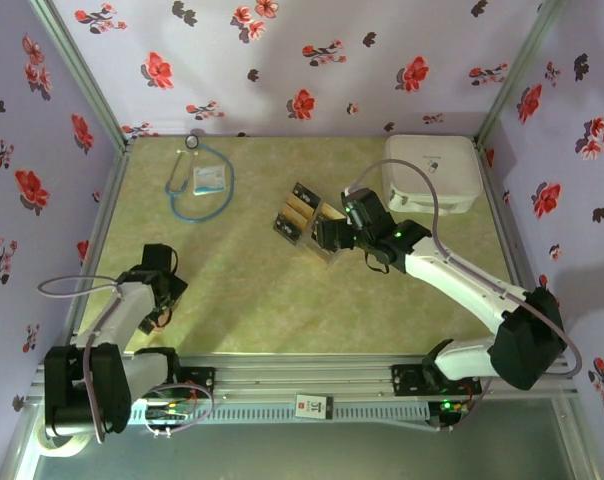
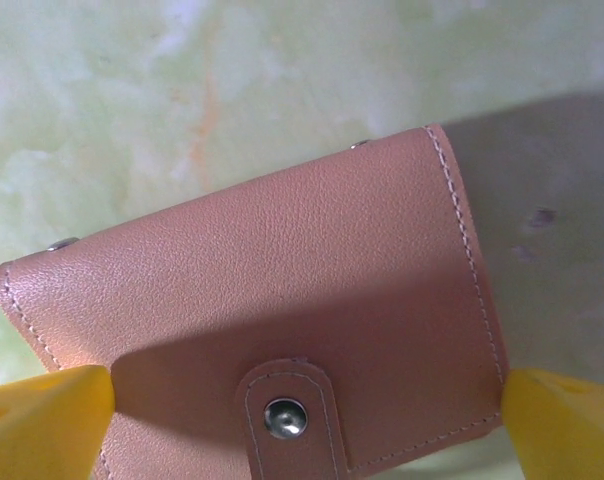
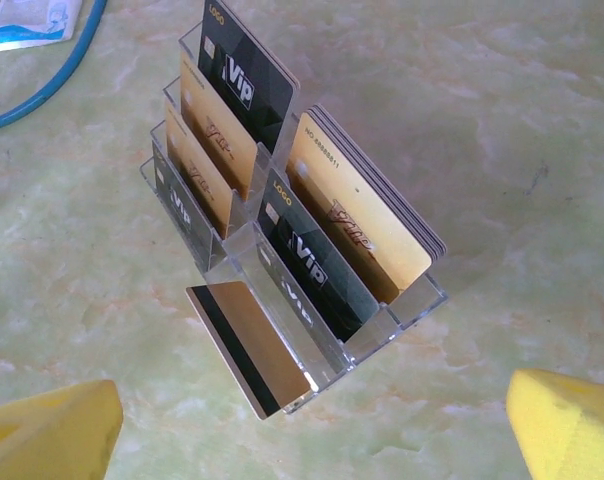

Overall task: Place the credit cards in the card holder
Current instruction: Move the card holder to the middle-left of the table.

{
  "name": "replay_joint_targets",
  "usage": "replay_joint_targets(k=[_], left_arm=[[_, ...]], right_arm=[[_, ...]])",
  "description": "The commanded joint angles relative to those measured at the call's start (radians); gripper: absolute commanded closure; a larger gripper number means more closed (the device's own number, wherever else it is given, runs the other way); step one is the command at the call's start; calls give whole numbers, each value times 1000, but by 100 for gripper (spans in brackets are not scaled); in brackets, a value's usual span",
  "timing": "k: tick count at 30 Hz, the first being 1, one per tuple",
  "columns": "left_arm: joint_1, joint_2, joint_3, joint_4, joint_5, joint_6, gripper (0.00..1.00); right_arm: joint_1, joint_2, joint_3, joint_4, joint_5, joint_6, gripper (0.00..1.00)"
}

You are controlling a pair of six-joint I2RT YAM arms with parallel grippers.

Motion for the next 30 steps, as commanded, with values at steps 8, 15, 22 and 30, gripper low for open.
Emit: replay_joint_targets(k=[8,15,22,30], left_arm=[[-171,191,143,102,10,-15,0],[-349,425,380,117,-25,-37,0],[-431,514,618,19,-27,20,0],[-309,334,516,-24,-19,56,0]], right_arm=[[-33,-74,-70,28,32,-5,1],[-91,-147,-105,17,3,-3,1],[-126,-180,-121,11,-33,-8,1],[-101,-81,-69,29,-239,-17,3]])
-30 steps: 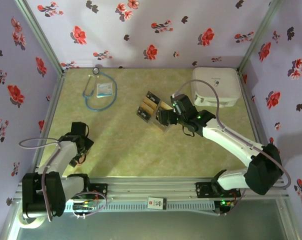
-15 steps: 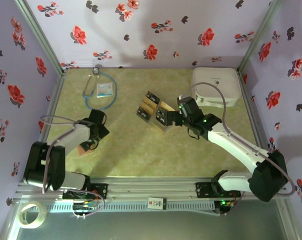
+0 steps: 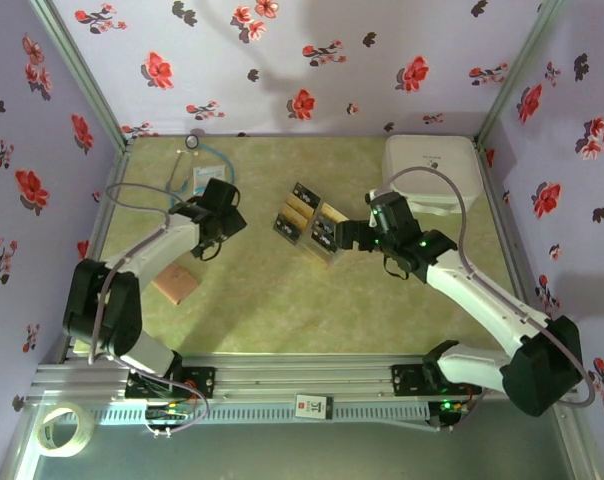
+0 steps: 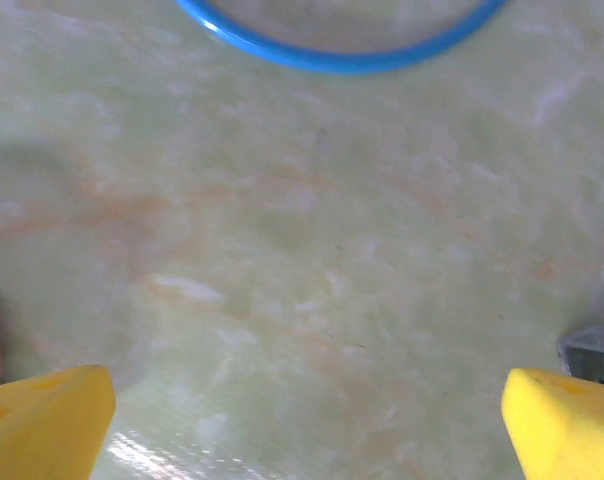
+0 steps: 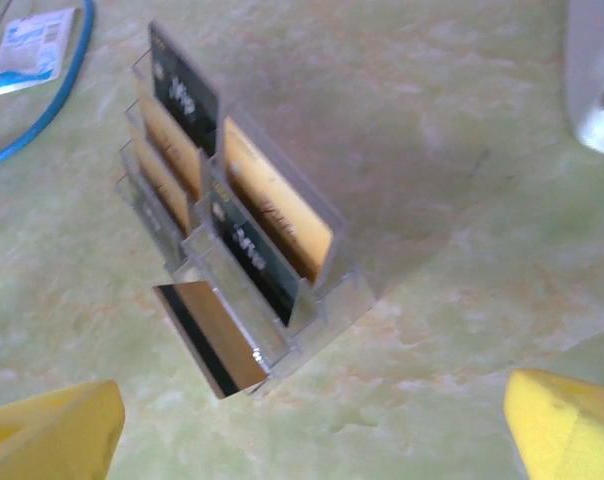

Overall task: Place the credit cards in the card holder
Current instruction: Move the card holder to the middle-left of the table, then move the storage box to the center of the table.

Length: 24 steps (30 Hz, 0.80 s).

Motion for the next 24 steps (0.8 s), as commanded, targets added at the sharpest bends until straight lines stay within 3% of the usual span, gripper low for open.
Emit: replay_joint_targets(k=[1,9,14,24], left_arm=[[89,-104,-78,-62,-12,34,0],[363,-305,-254,-54,81,82,0],[501,-338,-310,-35,150,124,0],[546,-304,-332,1,195,179,0]], right_arm=[[35,75,49,22,-119,-16,4],[206,399,252,66,-135,-2,8],[288,597,390,72,-120,2,9],[325,865,583,46,-64,-18,11]])
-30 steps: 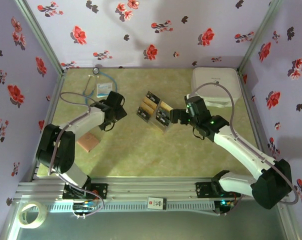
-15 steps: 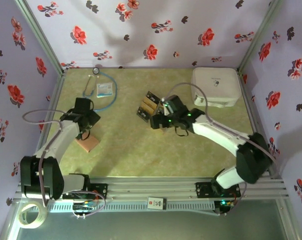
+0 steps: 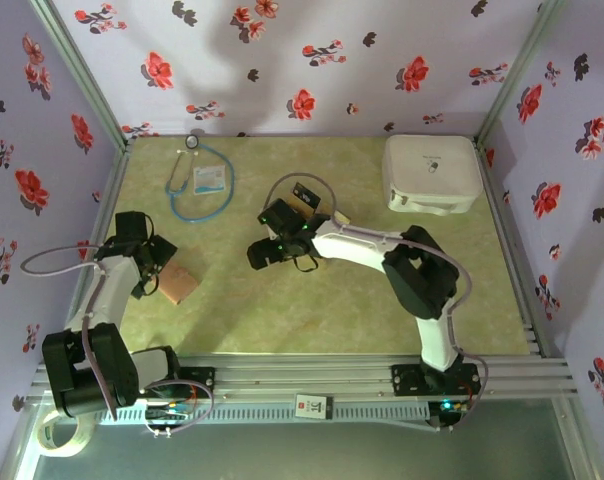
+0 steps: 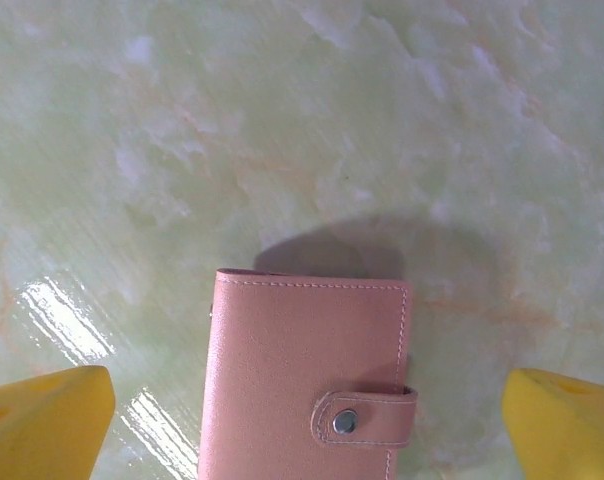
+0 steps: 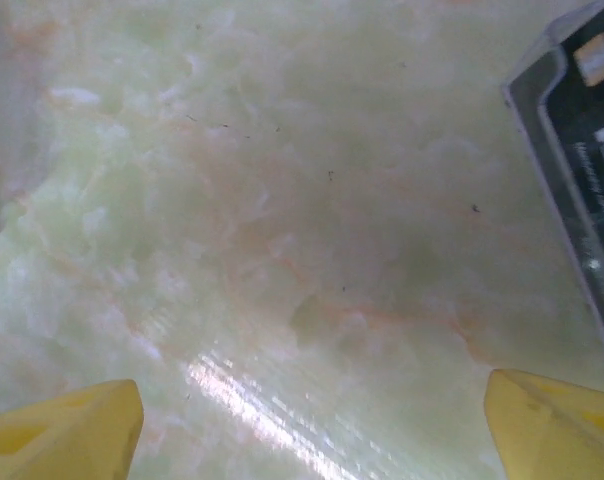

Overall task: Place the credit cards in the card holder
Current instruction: Move the storage box to the center of the table.

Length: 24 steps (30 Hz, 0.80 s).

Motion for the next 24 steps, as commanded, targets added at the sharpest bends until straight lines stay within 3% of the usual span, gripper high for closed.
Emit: replay_joint_targets(k=[1,12,21,24], left_arm=[[9,10,-16,16,25,37,0],[9,35,-30,66,71,66,0],[7,59,-32,86,98,86,0],[2,68,-34,97,102,93,0]], right_arm=[[-1,56,67,-21,51,-21,11],[-56,143,142,-53,188,-58,11],[-156,126,130,-44,202,-61,11],[-171,117,141,-57,154,-79,11]])
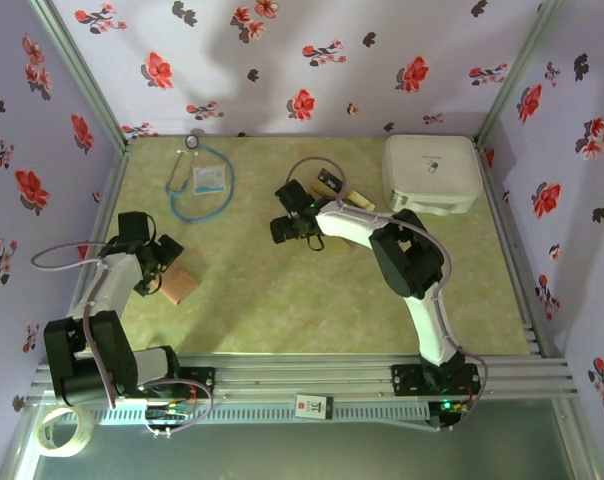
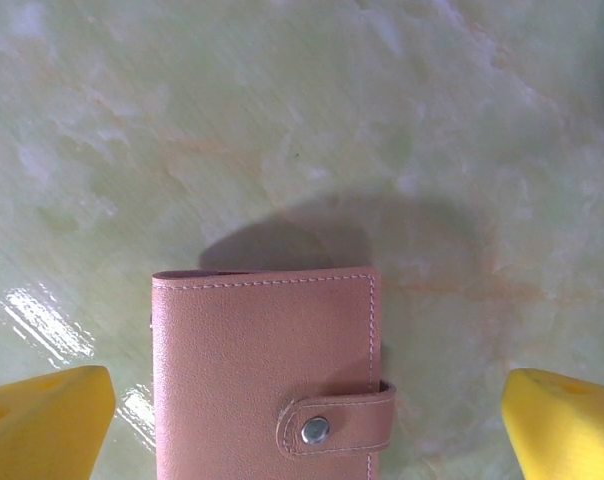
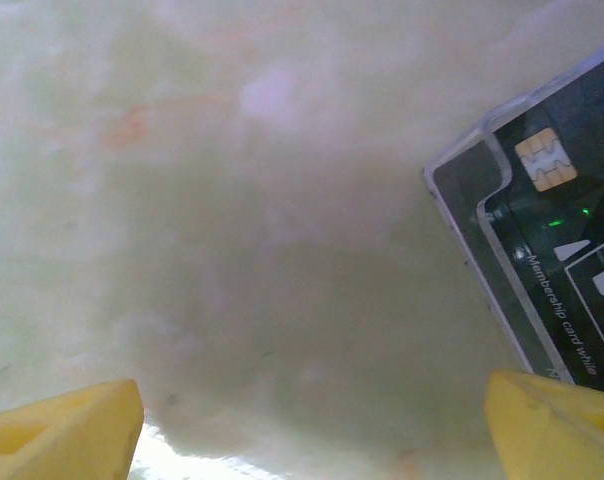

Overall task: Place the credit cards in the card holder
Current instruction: Move the storage box to the center of the table.

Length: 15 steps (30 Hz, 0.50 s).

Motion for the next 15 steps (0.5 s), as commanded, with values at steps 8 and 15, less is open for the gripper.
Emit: replay_joint_targets(k=[8,15], left_arm=[[-30,64,-39,62,19,28,0],[-74,131,-63,119,19,2,0]], right_arm=[[23,-164,-7,-41,-175,-50,11],[30,-354,-168,31,-237,16,11]])
